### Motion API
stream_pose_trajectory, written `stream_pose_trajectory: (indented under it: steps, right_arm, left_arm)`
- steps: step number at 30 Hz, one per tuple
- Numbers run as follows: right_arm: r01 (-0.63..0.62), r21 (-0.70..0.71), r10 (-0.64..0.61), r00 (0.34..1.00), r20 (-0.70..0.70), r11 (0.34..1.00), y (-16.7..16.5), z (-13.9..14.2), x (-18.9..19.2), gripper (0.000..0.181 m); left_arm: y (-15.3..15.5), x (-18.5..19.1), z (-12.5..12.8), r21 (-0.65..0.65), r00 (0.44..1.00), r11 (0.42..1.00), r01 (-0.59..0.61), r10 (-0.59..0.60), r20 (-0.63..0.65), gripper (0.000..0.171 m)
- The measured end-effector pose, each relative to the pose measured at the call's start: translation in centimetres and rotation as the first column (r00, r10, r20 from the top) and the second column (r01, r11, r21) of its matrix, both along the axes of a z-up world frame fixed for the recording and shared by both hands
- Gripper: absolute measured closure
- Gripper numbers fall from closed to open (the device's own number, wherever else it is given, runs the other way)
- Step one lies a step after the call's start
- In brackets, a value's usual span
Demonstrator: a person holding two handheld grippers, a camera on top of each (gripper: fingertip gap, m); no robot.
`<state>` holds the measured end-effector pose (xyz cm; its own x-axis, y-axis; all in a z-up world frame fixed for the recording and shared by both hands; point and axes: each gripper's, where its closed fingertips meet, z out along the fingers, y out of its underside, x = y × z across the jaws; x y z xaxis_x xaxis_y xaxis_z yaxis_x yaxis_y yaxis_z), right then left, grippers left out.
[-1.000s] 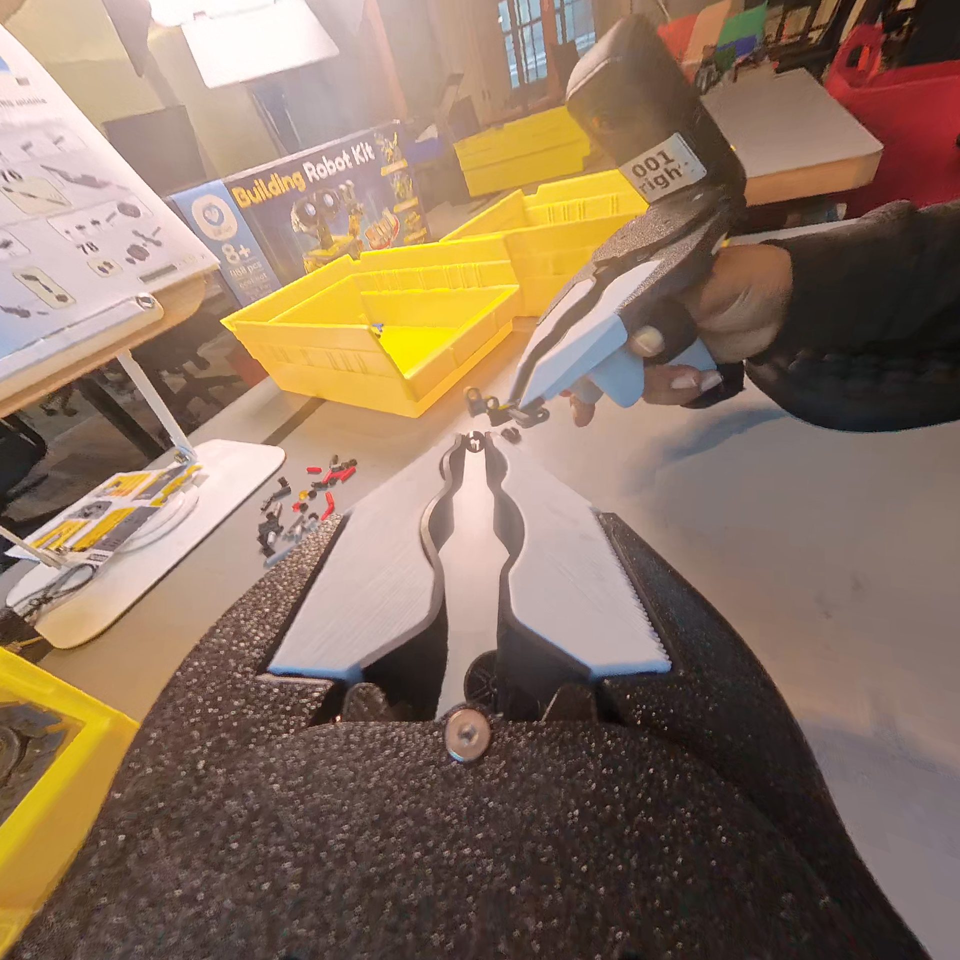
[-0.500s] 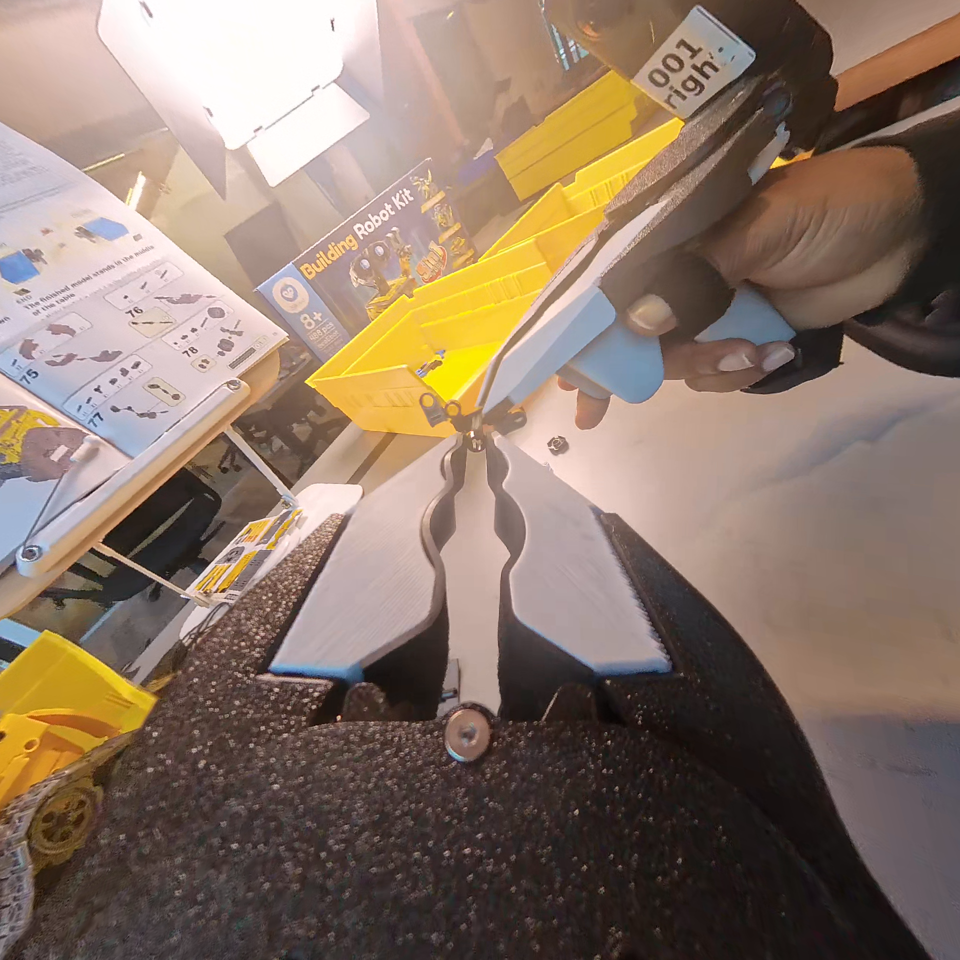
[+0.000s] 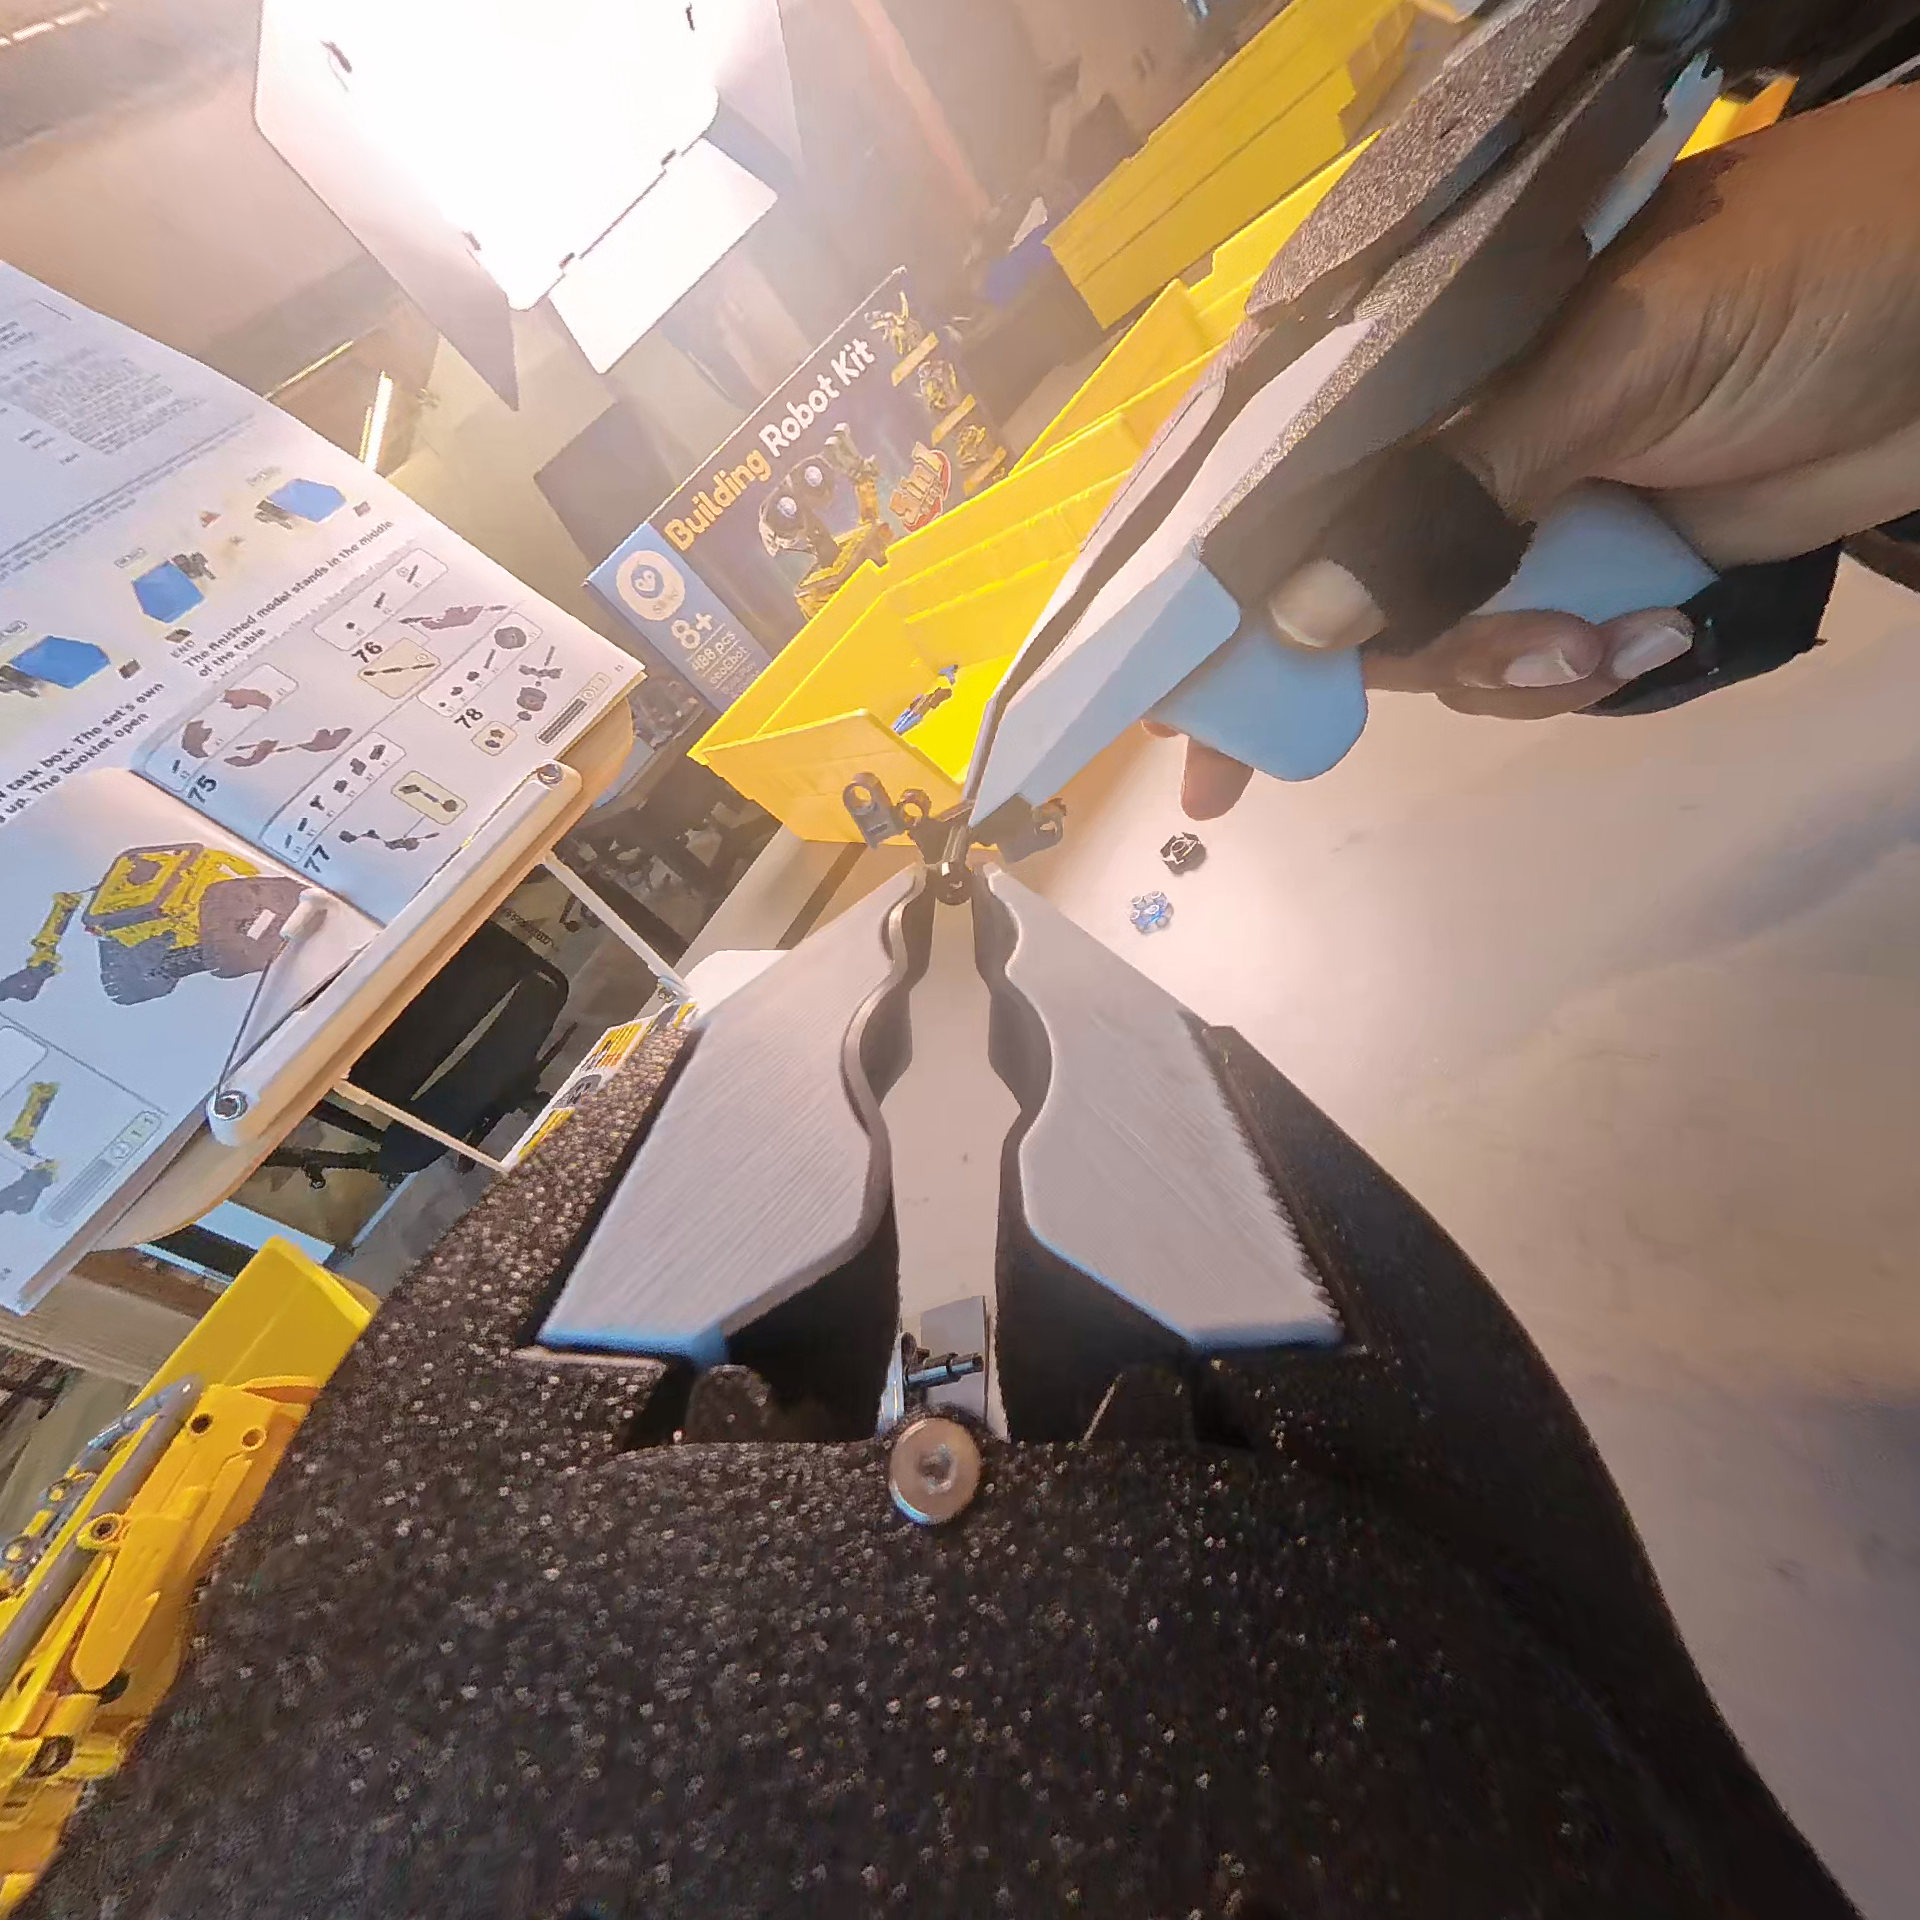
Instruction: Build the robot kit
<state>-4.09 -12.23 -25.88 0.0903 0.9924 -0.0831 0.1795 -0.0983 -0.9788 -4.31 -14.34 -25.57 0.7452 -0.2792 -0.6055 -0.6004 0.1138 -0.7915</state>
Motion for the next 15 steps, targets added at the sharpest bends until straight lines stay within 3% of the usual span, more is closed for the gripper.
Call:
stream_pose_trajectory:
  steps: [8, 15]
  right_arm:
    - [0.013, 0.150, -0.019, 0.999, 0.045, 0.989, 0.1, -0.2, 0.1, 0.173]
    - [-0.073, 0.018, 0.071, 0.991, 0.111, 0.997, -0.5, -1.7, 0.3, 0.173]
  left_arm:
    - [0.0, 0.1, -0.4, -0.050, 0.999, 0.999, 0.022, -0.020, 0.030, 0.166]
    - [-0.5, 0.4, -1.8, 0.021, 0.954, 0.999, 0.042, -0.034, -0.299, 0.166]
